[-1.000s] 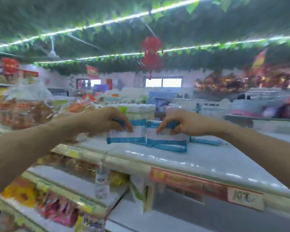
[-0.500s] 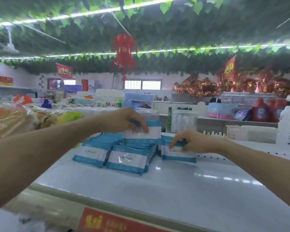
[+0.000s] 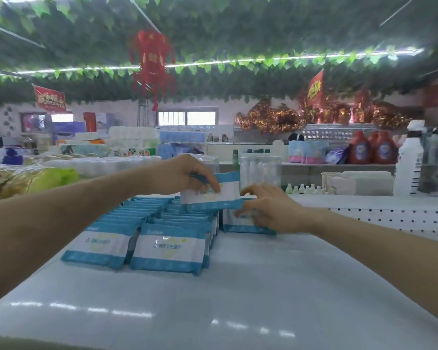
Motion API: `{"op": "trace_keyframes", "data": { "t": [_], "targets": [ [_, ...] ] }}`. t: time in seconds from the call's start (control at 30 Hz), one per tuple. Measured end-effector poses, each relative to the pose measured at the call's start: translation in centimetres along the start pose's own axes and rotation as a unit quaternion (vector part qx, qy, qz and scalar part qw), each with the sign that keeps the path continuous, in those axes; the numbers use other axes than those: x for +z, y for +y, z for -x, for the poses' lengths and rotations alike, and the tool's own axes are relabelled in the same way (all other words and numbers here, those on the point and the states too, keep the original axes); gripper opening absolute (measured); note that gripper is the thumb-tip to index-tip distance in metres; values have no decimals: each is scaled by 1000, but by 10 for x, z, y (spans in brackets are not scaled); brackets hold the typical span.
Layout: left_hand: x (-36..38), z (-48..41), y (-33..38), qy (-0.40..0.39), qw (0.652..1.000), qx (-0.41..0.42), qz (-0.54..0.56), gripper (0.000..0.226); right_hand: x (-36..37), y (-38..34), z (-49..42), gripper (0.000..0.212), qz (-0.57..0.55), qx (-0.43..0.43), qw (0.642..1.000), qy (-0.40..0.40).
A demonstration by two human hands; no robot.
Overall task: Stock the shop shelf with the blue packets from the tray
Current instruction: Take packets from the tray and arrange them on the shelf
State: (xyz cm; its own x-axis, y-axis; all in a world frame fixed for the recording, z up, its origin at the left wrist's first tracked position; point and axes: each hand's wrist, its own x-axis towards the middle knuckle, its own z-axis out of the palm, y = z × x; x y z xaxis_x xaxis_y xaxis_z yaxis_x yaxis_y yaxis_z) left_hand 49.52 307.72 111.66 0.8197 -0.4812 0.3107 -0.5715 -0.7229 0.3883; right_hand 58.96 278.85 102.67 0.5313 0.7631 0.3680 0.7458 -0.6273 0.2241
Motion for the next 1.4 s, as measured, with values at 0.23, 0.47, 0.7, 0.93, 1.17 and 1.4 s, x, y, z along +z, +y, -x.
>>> {"op": "trace_keyframes", "data": {
  "t": [0.23, 0.47, 0.7, 0.93, 1.17, 1.4],
  "targets": [
    [29, -45, 10, -41, 997, 64, 25, 27, -45, 40, 44, 45, -102, 154, 979, 86],
    [89, -80, 4, -109, 990, 80, -44, 28, -70, 52, 93, 41, -82, 170, 975, 120],
    [95, -77, -7, -94, 980, 83, -152, 28, -87, 41, 106, 36, -105, 140, 977, 120],
    [68, -50, 8, -31, 986, 44, -158, 28, -82, 7, 65, 32, -137, 98, 980, 107],
    [2, 101, 9, 52, 985, -80, -146, 24, -88, -97, -9, 31, -178, -24, 979, 97],
    [-61, 360, 22, 131, 933, -269, -199, 31, -113, -312, -101, 34, -228, -198, 950, 77]
  ]
}}
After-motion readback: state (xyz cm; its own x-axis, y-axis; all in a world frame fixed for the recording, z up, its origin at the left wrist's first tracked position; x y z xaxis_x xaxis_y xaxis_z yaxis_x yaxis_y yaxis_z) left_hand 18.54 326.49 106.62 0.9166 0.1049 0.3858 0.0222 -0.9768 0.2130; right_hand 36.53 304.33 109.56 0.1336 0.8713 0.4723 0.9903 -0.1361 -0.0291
